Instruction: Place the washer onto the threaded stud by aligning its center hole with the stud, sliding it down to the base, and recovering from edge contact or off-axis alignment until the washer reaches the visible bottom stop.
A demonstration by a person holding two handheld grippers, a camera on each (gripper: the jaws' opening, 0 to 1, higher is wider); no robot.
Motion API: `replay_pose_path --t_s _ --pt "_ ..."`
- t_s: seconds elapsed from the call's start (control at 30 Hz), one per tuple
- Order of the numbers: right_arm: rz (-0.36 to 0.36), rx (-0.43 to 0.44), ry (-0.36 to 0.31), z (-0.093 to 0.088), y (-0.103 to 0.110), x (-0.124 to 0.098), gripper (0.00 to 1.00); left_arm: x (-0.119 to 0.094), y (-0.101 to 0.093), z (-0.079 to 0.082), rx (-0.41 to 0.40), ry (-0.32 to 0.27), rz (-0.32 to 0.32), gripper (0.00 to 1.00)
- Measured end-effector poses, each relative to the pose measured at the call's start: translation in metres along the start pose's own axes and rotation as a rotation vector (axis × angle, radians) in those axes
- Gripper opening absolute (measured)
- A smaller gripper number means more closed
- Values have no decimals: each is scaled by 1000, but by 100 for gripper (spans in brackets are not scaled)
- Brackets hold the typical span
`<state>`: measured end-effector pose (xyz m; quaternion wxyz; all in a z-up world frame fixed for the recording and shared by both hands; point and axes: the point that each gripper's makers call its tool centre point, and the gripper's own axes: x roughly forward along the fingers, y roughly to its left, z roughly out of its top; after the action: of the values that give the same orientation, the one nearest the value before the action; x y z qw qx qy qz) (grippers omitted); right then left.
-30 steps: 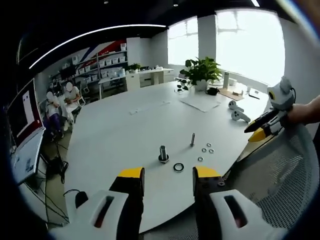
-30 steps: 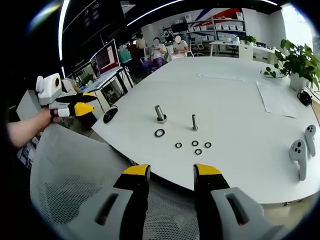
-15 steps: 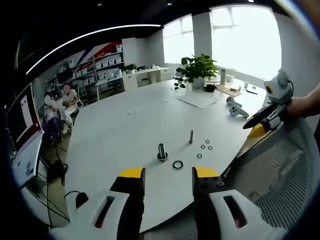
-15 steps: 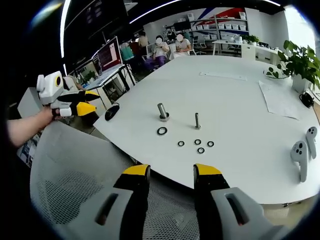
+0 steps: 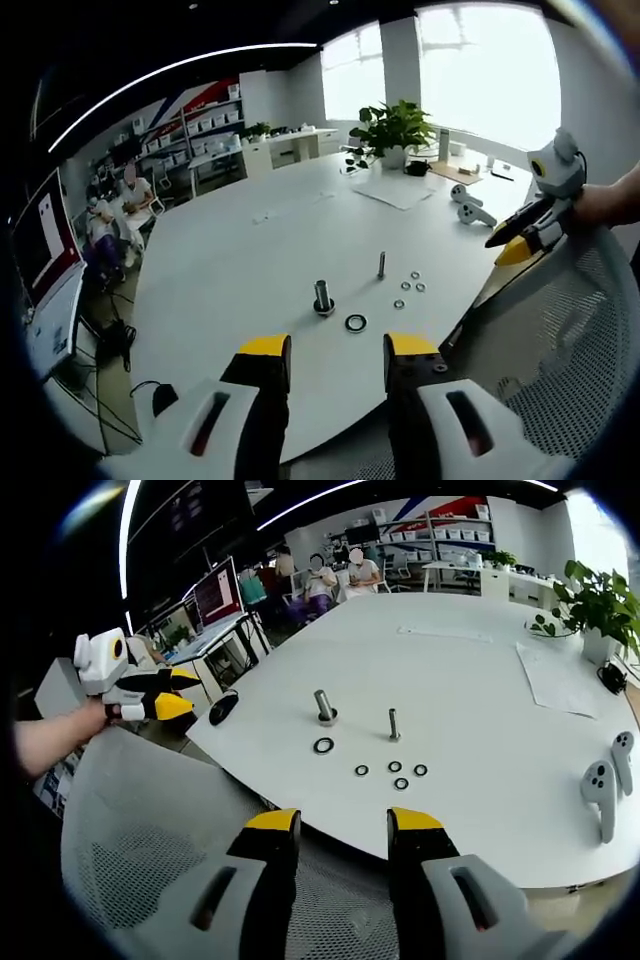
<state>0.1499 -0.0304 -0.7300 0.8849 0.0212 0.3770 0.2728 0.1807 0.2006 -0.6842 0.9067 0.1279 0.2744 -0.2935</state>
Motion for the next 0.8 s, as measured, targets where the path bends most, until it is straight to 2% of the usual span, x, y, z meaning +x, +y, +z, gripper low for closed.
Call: replay_pose_path --t_s 0.4,0.6,0.63,0.67,0.73,0.8 --pt "7 3 -1 1 1 0 37 4 0 -7 10 40 -4 36" --pt "7 7 -3 1 0 0 37 6 1 -13 -15 73 -8 38" --pt "7 9 -3 1 0 0 37 5 4 -14 -24 89 12 37" --pt "7 9 -2 1 0 0 37 4 7 -11 -6 74 26 36" --pt "6 9 -4 1 0 -1 37 4 10 -9 -28 64 31 36" --pt "2 18 -12 2 -1 -2 37 5 11 -12 -43 82 28 36"
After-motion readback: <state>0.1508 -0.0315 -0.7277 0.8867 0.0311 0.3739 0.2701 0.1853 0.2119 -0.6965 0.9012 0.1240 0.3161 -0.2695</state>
